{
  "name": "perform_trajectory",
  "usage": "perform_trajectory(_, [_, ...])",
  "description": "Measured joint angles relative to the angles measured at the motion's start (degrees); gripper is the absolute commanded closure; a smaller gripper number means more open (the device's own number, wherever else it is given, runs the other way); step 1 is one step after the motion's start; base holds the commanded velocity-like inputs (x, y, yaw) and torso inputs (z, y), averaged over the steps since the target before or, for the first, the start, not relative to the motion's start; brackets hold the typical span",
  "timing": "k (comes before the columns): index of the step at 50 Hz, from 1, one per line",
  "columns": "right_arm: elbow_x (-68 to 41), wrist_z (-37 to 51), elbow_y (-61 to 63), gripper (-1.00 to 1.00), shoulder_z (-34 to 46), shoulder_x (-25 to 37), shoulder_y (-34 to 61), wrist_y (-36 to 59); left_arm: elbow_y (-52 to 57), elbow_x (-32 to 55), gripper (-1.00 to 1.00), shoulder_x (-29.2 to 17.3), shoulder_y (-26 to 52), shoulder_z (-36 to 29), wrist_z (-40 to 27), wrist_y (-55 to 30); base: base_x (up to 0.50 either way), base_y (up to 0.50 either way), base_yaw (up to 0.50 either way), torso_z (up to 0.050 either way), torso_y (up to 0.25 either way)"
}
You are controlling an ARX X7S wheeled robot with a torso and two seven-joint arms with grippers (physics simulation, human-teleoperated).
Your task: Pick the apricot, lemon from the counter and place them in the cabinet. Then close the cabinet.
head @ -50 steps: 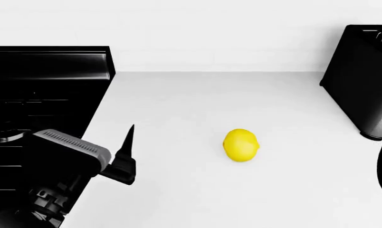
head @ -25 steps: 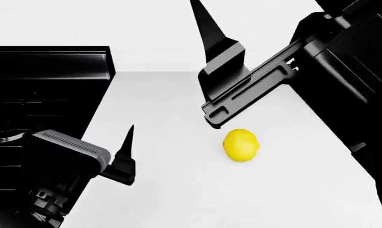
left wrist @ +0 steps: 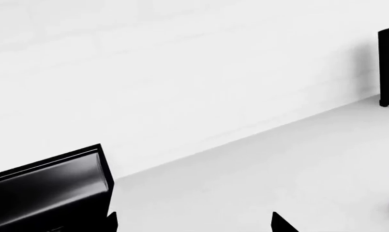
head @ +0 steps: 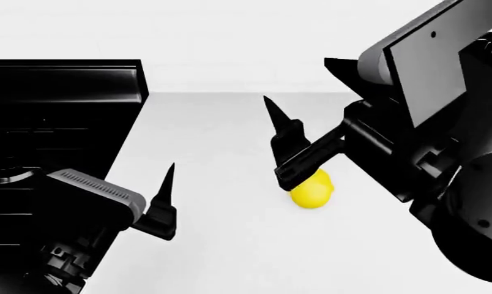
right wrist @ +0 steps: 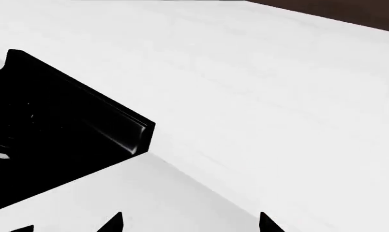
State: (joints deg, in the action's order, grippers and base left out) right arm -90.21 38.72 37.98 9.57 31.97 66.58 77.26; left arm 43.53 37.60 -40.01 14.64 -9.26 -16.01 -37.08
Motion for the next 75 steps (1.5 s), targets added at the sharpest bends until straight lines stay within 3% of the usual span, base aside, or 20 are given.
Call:
perform_trajectory(38, [7.2, -12.95, -3.97, -1.0, 1.02, 7.38, -13.4, -3.02, -0.29, -0.23, -1.0, 0.15, 0.5, -1.13, -0.34, 0.08, 0.0, 0.0, 0.0, 0.0, 0.0])
perform_trajectory(75, [19.21, -21.5, -7.07, -1.0, 3.61, 7.05, -23.25, -11.72, -0.58, -0.55, -1.0, 0.26, 1.17, -2.21, -0.61, 0.15, 0.0, 0.0, 0.0, 0.0, 0.0])
